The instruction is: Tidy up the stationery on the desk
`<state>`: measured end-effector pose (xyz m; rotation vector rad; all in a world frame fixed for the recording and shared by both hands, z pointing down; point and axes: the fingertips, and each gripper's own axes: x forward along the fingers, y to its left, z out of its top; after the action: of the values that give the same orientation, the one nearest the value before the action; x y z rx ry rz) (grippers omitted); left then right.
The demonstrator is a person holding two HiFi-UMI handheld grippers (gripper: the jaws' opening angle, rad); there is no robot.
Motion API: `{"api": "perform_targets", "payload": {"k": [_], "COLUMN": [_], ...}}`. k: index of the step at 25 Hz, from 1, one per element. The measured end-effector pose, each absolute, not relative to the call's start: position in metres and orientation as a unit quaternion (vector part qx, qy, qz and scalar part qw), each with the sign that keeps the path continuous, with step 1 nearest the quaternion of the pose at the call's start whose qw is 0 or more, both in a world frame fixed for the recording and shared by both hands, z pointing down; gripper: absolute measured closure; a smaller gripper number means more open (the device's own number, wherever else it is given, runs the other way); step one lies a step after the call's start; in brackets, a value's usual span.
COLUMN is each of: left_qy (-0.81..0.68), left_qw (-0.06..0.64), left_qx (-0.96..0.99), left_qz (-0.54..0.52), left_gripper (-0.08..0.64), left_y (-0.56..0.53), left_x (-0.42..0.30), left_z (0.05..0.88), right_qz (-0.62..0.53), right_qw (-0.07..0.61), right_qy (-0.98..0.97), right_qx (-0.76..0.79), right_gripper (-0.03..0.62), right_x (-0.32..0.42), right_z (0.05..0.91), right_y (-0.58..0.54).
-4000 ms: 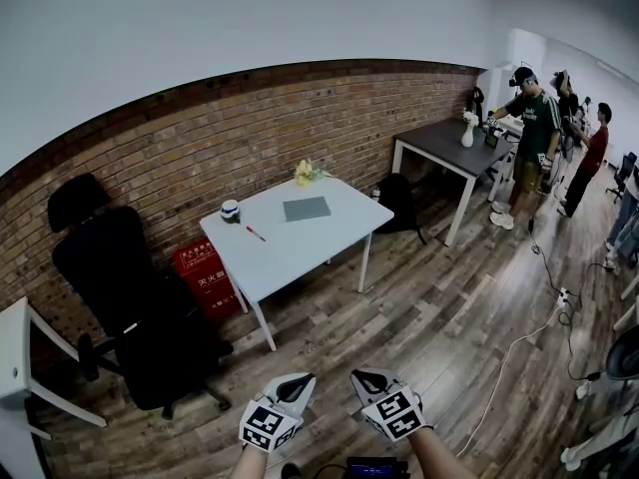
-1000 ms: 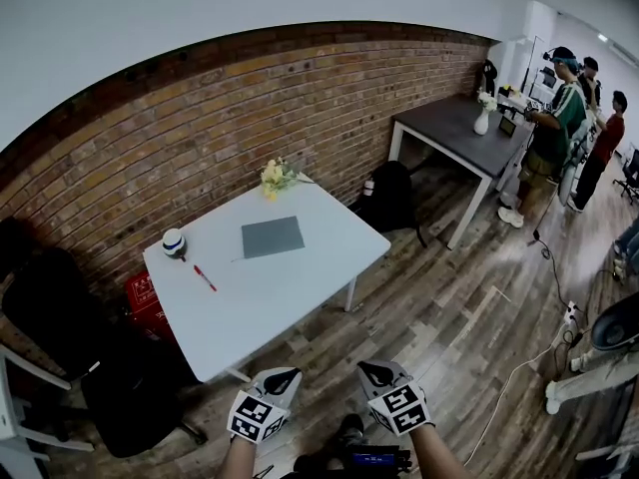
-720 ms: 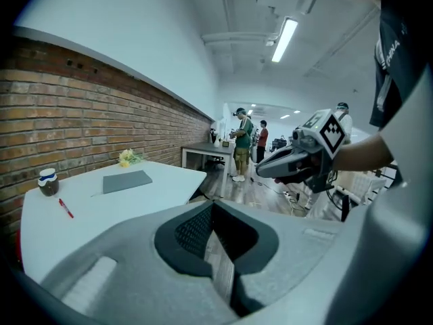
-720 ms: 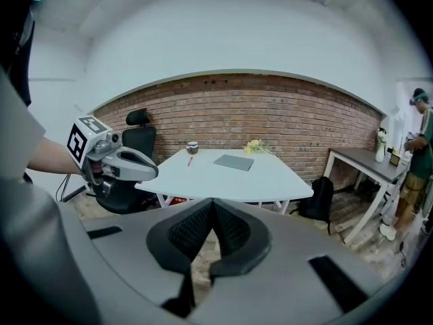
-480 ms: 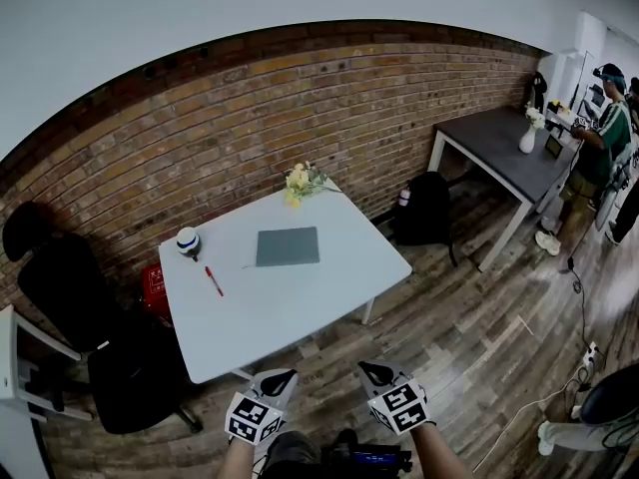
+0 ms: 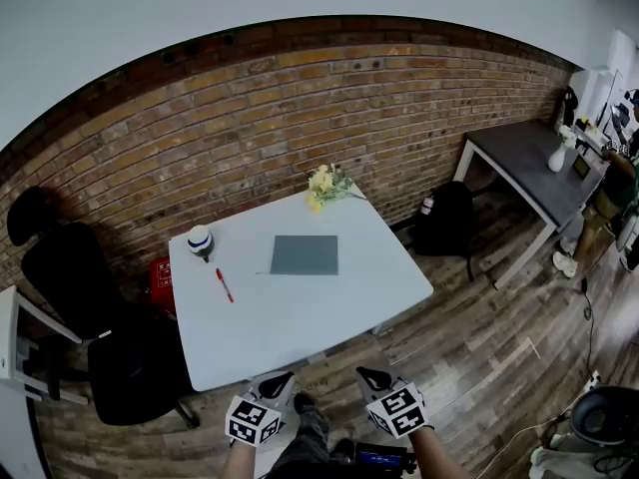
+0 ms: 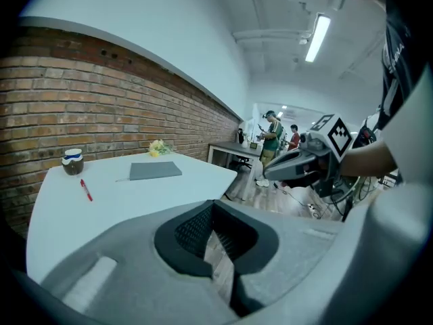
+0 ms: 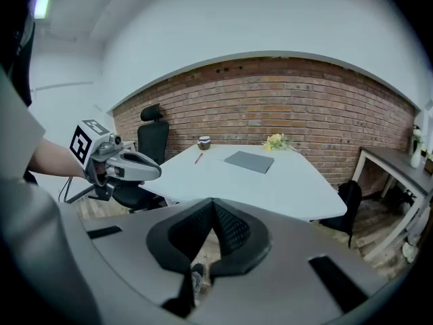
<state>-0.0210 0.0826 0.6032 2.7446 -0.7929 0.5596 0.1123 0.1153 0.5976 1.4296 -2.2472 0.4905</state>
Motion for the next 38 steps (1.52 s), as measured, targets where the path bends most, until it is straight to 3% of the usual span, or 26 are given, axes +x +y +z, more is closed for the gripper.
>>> {"api": "perform_targets", "payload": {"k": [17, 38], "left_qy": [-0.287, -0.399], "left_qw": [0.133, 0.16], "left_qx": [0.935, 0.893], "left_qz": [0.158, 0.133], "left_gripper": [0.554, 0.554], "left_y": [-0.098, -0.166], "left_x": [-0.032, -0.035], "left_z": [0.587, 0.583], "right_qz": [0.151, 0.11], "right_qw": [0.237, 0.274], "right_qy": [-0.828, -0.887], "right_qx": [0.486, 0.354], "right_gripper": [0.583, 0.583], "right_x": [0.085, 0.063], "right_z": [0.575, 0.568], "right_y": [-0.081, -0.181]}}
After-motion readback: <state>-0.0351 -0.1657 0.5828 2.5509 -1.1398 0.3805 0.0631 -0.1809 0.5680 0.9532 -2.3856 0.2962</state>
